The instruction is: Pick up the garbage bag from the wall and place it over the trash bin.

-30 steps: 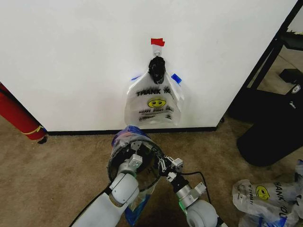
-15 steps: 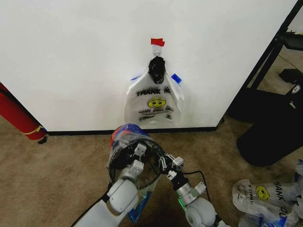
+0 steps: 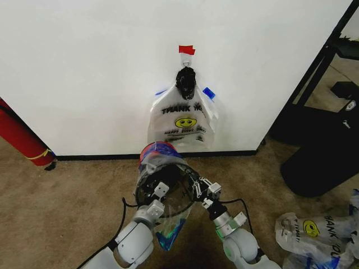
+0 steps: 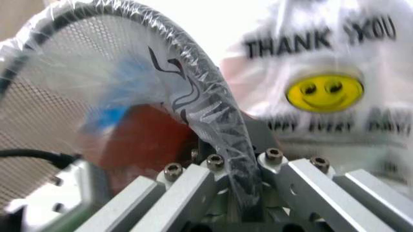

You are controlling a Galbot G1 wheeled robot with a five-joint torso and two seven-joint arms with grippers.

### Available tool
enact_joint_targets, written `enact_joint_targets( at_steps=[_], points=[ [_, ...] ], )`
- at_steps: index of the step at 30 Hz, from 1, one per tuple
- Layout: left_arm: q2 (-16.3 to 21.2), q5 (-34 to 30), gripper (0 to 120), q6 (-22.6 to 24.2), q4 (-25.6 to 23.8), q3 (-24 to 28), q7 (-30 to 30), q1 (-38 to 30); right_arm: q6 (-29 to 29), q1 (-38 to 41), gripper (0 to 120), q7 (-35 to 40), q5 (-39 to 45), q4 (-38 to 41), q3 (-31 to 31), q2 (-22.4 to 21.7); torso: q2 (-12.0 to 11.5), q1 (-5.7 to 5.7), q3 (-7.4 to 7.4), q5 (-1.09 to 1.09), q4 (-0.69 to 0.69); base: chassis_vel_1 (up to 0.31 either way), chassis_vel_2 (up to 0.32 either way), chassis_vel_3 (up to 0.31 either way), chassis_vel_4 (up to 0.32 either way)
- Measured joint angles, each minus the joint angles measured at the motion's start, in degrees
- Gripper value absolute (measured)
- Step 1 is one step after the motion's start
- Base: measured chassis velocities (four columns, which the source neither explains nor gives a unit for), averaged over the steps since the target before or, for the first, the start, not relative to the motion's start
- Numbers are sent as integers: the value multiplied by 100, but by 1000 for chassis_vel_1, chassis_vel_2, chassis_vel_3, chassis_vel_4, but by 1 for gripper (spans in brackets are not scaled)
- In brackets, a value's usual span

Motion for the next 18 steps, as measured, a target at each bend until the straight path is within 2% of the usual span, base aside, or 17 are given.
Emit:
enact_joint_targets(
  at_steps=[8, 18],
  points=[
    [-91, -18, 0, 147, 275, 47, -22, -288, 311, -147, 0, -189, -485, 68, 36, 67, 0, 0, 0, -1, 0, 0, 0, 0, 0],
    [-305, 116, 0, 36, 674, 42, -172, -512, 336, -196, 0, -140, -523, 7, -91, 117, 0, 0, 0, 0, 0, 0, 0, 0, 0]
  ],
)
